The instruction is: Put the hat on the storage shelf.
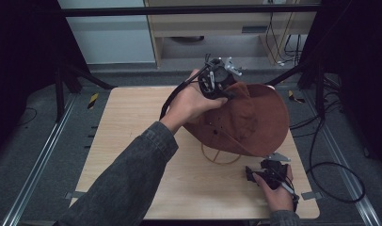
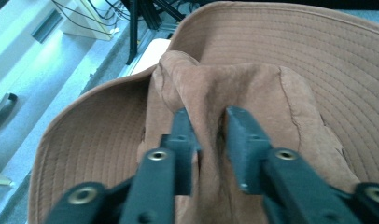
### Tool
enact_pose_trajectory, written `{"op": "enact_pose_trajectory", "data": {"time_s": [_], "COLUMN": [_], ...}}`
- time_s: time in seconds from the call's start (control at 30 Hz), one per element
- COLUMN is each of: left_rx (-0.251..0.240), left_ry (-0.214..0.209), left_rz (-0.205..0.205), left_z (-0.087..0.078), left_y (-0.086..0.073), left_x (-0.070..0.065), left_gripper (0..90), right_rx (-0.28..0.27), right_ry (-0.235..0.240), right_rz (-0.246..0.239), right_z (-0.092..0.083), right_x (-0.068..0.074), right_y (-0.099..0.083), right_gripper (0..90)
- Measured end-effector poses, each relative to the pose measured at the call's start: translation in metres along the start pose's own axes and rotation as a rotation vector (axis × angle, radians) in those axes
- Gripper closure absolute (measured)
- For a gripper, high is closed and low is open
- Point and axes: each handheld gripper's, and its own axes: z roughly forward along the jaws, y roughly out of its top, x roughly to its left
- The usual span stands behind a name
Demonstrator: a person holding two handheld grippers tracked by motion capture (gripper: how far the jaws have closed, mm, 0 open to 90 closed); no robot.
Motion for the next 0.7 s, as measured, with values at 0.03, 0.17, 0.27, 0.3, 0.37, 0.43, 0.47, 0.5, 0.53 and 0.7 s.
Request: {"op": "enact_pose_trajectory", "data": {"time_s": [0.03,0.17,0.27,0.3,0.37,0.43,0.47,0.5,0.53,0.7], "left_rx": [-0.004,-0.013,-0.027,-0.03,-0.03,-0.039,-0.041,-0.046,-0.045,-0.057], "left_ry": [-0.001,0.002,0.004,0.009,0.019,0.029,0.025,0.022,0.025,0.042], "left_rz": [-0.002,-0.012,-0.02,-0.02,-0.023,-0.036,-0.045,-0.057,-0.064,-0.084], "left_z": [-0.001,-0.003,-0.006,-0.007,-0.009,-0.01,-0.012,-0.013,-0.014,-0.03], "left_y": [0.0,-0.002,-0.002,-0.001,-0.001,-0.002,-0.002,-0.003,-0.003,-0.011], "left_x": [0.0,-0.001,-0.002,-0.003,-0.005,-0.005,-0.005,-0.006,-0.006,-0.006], "left_gripper": [68.3,60.9,53.4,50.5,42.6,32.3,28.0,23.6,20.1,11.6], "right_rx": [0.0,0.0,0.0,-0.001,-0.001,0.0,-0.001,0.0,-0.001,-0.002], "right_ry": [0.0,0.0,0.0,0.0,0.0,0.0,0.0,0.0,0.0,0.001], "right_rz": [0.0,0.0,0.0,0.0,0.0,0.0,0.0,0.0,0.0,0.003], "right_z": [0.0,0.0,0.0,0.0,0.0,0.0,0.0,0.0,0.0,0.0], "right_x": [0.0,0.0,0.0,0.0,0.0,0.0,0.0,0.0,0.0,0.0], "right_y": [0.0,0.0,0.0,0.0,0.0,0.0,0.0,0.0,0.0,0.0], "right_gripper": [0.4,0.4,0.4,0.4,0.4,0.4,0.4,0.4,0.4,0.4]}}
